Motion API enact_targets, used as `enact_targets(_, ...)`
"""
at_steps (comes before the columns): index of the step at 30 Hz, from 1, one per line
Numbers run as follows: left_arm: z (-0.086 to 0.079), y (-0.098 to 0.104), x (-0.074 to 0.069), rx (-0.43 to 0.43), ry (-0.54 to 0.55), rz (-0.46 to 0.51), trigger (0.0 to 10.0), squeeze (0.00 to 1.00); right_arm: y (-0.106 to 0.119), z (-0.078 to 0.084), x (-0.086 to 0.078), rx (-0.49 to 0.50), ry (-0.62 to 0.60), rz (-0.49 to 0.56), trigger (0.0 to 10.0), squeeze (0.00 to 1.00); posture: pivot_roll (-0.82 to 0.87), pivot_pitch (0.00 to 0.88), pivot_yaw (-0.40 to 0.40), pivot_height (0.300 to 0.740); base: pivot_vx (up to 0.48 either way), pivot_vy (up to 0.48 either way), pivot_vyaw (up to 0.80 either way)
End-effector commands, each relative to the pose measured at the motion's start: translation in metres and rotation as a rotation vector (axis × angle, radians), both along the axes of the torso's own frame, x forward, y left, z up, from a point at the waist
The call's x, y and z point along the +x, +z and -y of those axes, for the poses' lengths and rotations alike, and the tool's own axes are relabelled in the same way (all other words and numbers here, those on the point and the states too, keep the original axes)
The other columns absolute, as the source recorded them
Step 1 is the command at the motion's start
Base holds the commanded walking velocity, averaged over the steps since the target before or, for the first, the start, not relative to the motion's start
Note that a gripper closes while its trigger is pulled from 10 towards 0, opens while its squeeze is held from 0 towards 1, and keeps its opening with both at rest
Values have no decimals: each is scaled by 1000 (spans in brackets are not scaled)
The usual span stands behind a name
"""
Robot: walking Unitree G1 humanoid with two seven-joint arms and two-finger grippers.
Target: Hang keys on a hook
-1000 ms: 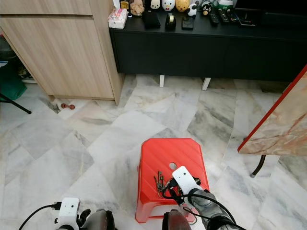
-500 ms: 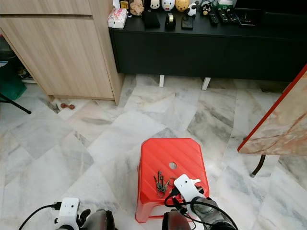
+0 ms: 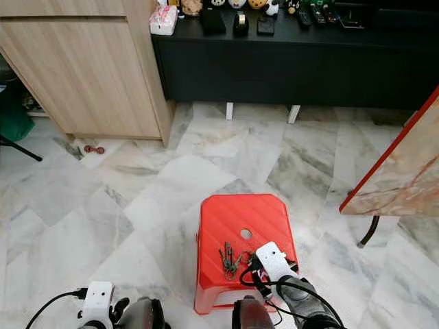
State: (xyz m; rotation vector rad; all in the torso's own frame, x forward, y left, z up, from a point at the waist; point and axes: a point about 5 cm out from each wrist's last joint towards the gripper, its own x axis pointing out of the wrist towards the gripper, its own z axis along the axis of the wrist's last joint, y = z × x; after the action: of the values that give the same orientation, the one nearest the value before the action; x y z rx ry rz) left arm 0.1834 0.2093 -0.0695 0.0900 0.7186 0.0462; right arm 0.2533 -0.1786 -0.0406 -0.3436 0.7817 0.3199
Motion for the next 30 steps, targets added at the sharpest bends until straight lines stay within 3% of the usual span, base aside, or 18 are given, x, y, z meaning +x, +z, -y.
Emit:
enact_targets(1, 9, -33, -69, -23, -18, -273, 10000, 0, -4, -1, -6, 16, -7, -17, 10000, 0, 15, 251, -74, 652, 0, 0, 0)
enact_targets(13, 5, -33, -73, -17, -12, -270, 10000, 0, -5, -11, -6, 59, 15, -22, 10000, 0, 29, 273, -73, 652, 0, 0, 0)
enact_targets(30, 8, -35, -79, -25, -13, -275, 10000, 0, -8, 9, -11, -33, -66, -35, 10000, 0, 23, 293, -75, 652, 0, 0, 0)
